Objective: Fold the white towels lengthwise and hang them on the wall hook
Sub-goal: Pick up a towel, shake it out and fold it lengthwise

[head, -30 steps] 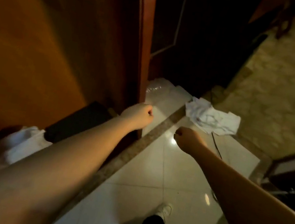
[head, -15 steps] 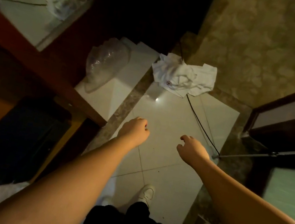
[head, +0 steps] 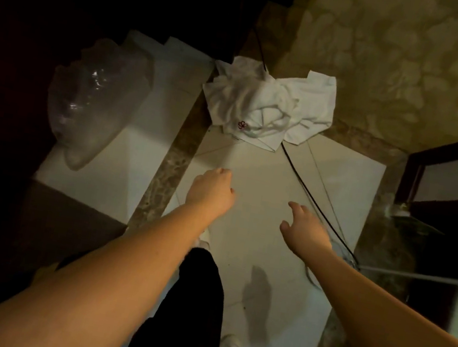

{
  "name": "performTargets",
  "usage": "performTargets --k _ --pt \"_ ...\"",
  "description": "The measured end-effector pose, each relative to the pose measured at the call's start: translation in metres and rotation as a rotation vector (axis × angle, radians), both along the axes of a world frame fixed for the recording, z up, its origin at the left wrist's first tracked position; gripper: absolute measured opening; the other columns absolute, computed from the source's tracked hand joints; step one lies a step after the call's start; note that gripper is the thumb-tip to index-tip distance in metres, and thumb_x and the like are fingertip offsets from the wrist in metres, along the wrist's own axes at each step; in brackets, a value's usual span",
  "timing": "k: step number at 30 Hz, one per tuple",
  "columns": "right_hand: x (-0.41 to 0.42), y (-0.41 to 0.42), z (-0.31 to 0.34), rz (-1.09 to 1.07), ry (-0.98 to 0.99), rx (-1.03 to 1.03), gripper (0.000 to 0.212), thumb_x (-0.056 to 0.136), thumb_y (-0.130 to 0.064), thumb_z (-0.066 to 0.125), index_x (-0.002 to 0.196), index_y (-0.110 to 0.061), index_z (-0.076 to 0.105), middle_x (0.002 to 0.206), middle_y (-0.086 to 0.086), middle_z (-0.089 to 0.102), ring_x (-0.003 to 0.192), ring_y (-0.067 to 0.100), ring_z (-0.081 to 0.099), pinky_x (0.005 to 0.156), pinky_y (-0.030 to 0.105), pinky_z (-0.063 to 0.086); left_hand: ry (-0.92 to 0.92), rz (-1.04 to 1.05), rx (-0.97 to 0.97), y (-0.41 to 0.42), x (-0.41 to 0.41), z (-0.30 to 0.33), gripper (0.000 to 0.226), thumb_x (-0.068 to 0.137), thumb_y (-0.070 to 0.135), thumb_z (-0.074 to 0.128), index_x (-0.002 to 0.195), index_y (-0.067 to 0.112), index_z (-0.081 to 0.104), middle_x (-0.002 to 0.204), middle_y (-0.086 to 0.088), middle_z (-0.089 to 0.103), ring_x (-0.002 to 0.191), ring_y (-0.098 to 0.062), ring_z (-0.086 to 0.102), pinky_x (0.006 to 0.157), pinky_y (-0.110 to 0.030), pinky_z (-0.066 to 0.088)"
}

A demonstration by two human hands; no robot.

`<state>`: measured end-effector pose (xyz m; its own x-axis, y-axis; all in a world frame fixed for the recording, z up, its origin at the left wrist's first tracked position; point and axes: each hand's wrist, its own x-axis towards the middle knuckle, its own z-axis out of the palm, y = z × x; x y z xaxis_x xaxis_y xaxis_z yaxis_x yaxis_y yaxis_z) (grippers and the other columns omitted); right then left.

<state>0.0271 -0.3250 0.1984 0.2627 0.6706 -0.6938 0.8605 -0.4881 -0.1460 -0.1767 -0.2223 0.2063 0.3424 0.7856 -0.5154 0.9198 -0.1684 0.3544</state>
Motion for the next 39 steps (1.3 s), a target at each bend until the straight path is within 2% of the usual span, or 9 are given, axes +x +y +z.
performTargets --k 7,12,16,21,24,28,31,34,39 --pt "0.021 0.106 -0.083 -0.113 0.031 0.020 0.058 0.100 -0.030 0.050 0.154 -0.015 0.034 0.156 0.010 0.039 0.139 0.030 0.040 0.110 0.042 0.036 0.033 -0.026 -0.068 0.096 0.023 -0.084 0.033 0.097 0.021 0.045 0.126 0.009 0.054 0.128 -0.012 0.054 0.114 -0.033 0.054 0.090 -0.039 0.044" --pt "0.061 0.175 -0.160 -0.143 0.008 0.120 0.065 0.097 -0.031 0.056 0.155 -0.014 0.031 0.155 0.011 0.039 0.138 0.032 0.039 0.110 0.044 0.035 -0.006 -0.043 -0.142 0.154 0.076 -0.159 0.045 0.096 0.020 0.044 0.141 0.012 0.042 0.148 -0.009 0.038 0.132 -0.033 0.041 0.103 -0.044 0.041" --pt "0.105 0.228 -0.229 -0.185 -0.014 0.235 0.070 0.094 -0.030 0.062 0.155 -0.012 0.031 0.152 0.013 0.041 0.136 0.034 0.041 0.107 0.045 0.037 -0.012 -0.159 -0.010 0.200 0.133 -0.234 0.046 0.095 0.019 0.048 0.141 0.013 0.043 0.145 -0.009 0.042 0.131 -0.031 0.041 0.101 -0.039 0.037" --pt "0.156 0.276 -0.309 -0.268 0.005 0.234 0.069 0.094 -0.035 0.066 0.152 -0.012 0.036 0.150 0.014 0.044 0.135 0.036 0.044 0.107 0.046 0.038 -0.016 -0.200 0.052 0.248 0.196 -0.322 0.038 0.094 0.014 0.049 0.131 0.013 0.045 0.142 -0.010 0.039 0.128 -0.031 0.039 0.096 -0.040 0.036" --pt "0.171 0.302 -0.343 -0.335 0.070 0.234 0.075 0.091 -0.039 0.071 0.152 -0.014 0.036 0.147 0.013 0.049 0.132 0.033 0.049 0.107 0.046 0.043 -0.002 -0.138 0.138 0.276 0.218 -0.358 0.056 0.095 0.021 0.057 0.145 0.016 0.034 0.152 -0.009 0.027 0.133 -0.031 0.033 0.102 -0.043 0.039" --pt "0.175 0.337 -0.368 -0.390 0.160 0.301 0.069 0.094 -0.041 0.068 0.151 -0.015 0.039 0.143 0.012 0.052 0.128 0.032 0.053 0.104 0.043 0.044 0.039 -0.141 0.304 0.308 0.222 -0.384 0.066 0.098 0.024 0.055 0.154 0.017 0.021 0.157 -0.012 0.021 0.133 -0.033 0.032 0.101 -0.043 0.042" --pt "0.172 0.354 -0.378 -0.395 0.165 0.348 0.037 0.100 -0.033 0.058 0.126 -0.007 0.062 0.126 0.016 0.064 0.115 0.034 0.059 0.086 0.033 0.043 0.018 -0.246 0.380 0.325 0.224 -0.388 0.037 0.098 0.016 0.049 0.135 0.015 0.047 0.138 -0.011 0.043 0.122 -0.033 0.044 0.092 -0.044 0.044" --pt "0.173 0.352 -0.375 -0.480 0.209 0.395 0.025 0.101 -0.020 0.051 0.116 -0.005 0.064 0.118 0.018 0.066 0.103 0.033 0.058 0.078 0.028 0.035 -0.055 -0.125 0.315 0.333 0.229 -0.383 0.026 0.098 0.010 0.045 0.119 0.015 0.058 0.126 -0.010 0.054 0.113 -0.031 0.051 0.090 -0.042 0.046" --pt "0.180 0.327 -0.332 -0.561 0.244 0.447 0.021 0.100 -0.024 0.047 0.103 -0.006 0.057 0.084 0.004 0.055 0.086 0.027 0.051 0.072 0.033 0.032 -0.147 -0.048 0.190 0.315 0.219 -0.359 0.026 0.097 0.012 0.047 0.120 0.017 0.057 0.134 -0.010 0.049 0.121 -0.032 0.042 0.100 -0.041 0.039"
